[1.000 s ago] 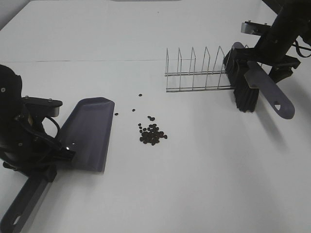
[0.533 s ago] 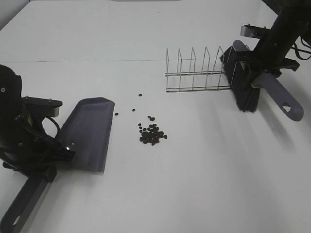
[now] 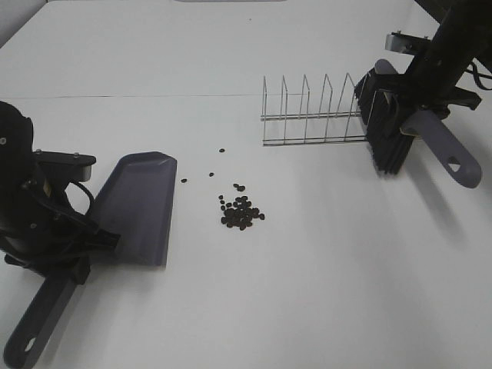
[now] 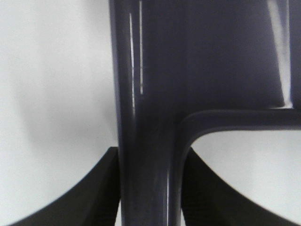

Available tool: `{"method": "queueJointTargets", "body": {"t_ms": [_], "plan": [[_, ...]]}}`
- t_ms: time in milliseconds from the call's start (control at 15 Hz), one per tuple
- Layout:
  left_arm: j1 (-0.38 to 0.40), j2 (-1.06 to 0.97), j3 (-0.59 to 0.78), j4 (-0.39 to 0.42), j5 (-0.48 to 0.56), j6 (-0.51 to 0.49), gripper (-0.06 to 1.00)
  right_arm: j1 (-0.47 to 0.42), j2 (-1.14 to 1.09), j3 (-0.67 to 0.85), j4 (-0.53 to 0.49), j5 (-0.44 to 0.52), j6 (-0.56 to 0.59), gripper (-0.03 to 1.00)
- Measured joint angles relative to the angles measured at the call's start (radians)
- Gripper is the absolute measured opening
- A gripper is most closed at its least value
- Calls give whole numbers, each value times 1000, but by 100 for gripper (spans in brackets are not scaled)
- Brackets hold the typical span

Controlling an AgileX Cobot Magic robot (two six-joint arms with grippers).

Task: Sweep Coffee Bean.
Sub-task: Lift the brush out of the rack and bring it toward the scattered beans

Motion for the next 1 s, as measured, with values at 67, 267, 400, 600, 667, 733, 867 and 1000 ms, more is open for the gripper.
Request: {"method": "queueJointTargets", "body": {"t_ms": [67, 267, 400, 600, 667, 733, 867, 1000], "plan": [[0, -19, 0, 25, -3, -42, 32, 0, -55, 43, -5, 0, 4, 28], [0, -45, 0, 79, 9, -76, 32, 0, -226, 151, -14, 2, 12, 28], [0, -24, 0, 84, -15, -68, 32, 16, -294, 197, -62, 3, 40, 28], [0, 4, 0, 99, -49, -66, 32, 105, -339, 247, -224, 5, 127, 28], [0, 14, 0, 107, -54, -65, 32, 153, -340, 263, -261, 5, 157, 28], [-1, 27, 0, 121, -67, -64, 32, 198, -340, 283, -288, 4, 187, 28], [-10, 63, -1, 130, -82, -36, 32, 262, -340, 332, -339, 4, 239, 28], [-41, 82, -11, 149, -94, -28, 32, 301, -336, 383, -413, 7, 308, 28]]}}
